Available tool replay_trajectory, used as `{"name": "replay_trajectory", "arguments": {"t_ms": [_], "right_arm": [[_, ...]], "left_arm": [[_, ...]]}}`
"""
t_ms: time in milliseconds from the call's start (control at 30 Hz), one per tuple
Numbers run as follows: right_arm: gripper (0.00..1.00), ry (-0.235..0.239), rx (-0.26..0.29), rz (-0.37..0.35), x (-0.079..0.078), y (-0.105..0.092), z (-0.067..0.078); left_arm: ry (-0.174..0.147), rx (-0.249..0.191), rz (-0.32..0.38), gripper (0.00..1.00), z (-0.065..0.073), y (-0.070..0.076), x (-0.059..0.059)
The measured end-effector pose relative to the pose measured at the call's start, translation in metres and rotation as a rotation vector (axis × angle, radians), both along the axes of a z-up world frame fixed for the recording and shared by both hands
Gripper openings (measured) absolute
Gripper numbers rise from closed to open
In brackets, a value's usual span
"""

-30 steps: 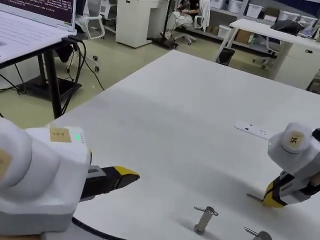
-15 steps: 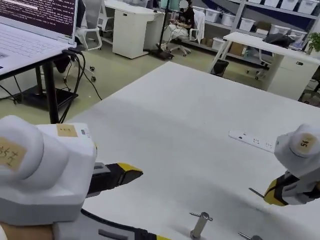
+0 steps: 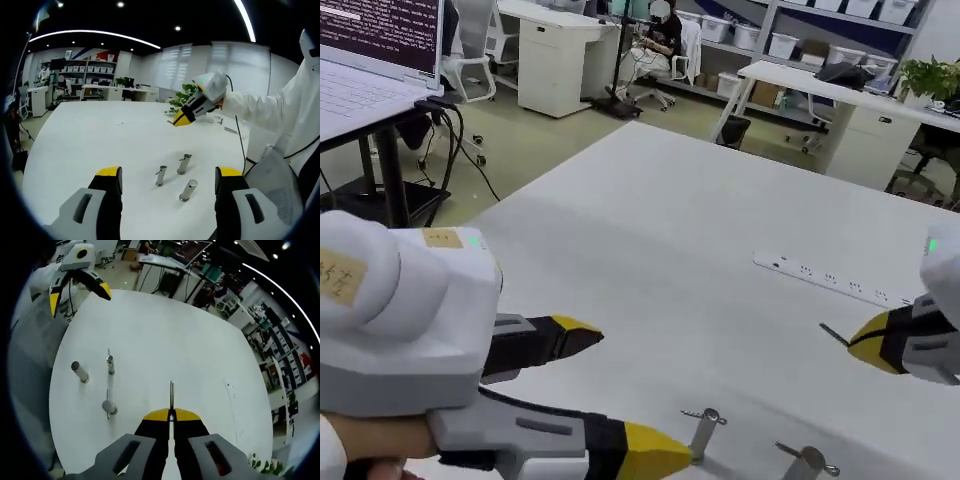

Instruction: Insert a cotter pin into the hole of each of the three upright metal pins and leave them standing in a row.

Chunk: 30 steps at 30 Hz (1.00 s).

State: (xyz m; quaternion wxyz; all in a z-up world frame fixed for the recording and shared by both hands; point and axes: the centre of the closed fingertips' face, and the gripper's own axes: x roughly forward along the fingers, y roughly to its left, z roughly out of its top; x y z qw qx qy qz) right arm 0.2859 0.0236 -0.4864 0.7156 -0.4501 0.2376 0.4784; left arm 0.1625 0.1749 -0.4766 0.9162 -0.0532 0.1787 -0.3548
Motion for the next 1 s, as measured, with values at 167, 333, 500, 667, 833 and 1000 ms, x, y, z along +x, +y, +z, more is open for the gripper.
{"name": "replay_trajectory", "arguments": {"t_ms": [167, 333, 500, 667, 833, 1000], "right_arm": [[0.0, 0.005, 0.105, -0.002, -0.032, 0.011, 0.014], [0.0, -0.025, 0.174, -0.027, -0.045, 0.01, 0.023], [0.0, -0.147, 0.141, -0.036, -0.057, 0.007, 0.028], [0.0, -0.17, 0.166, -0.046, -0.075, 0.011, 0.026], [0.0, -0.194, 0.201, -0.045, -0.085, 0.017, 0.032], [0.0, -0.207, 0.252, -0.061, -0.094, 0.024, 0.04]], "left_arm": [[0.013, 0.003, -0.013, 0.73, -0.004, -0.005, 0.003], [0.039, 0.007, -0.026, 0.69, -0.012, -0.011, 0.002], [0.055, -0.002, -0.037, 0.65, -0.012, -0.017, 0.007], [0.063, -0.024, -0.057, 0.61, -0.006, -0.025, 0.014], [0.065, -0.08, -0.071, 0.53, 0.005, -0.036, 0.024], [0.057, -0.117, -0.107, 0.51, 0.017, -0.053, 0.03]]}}
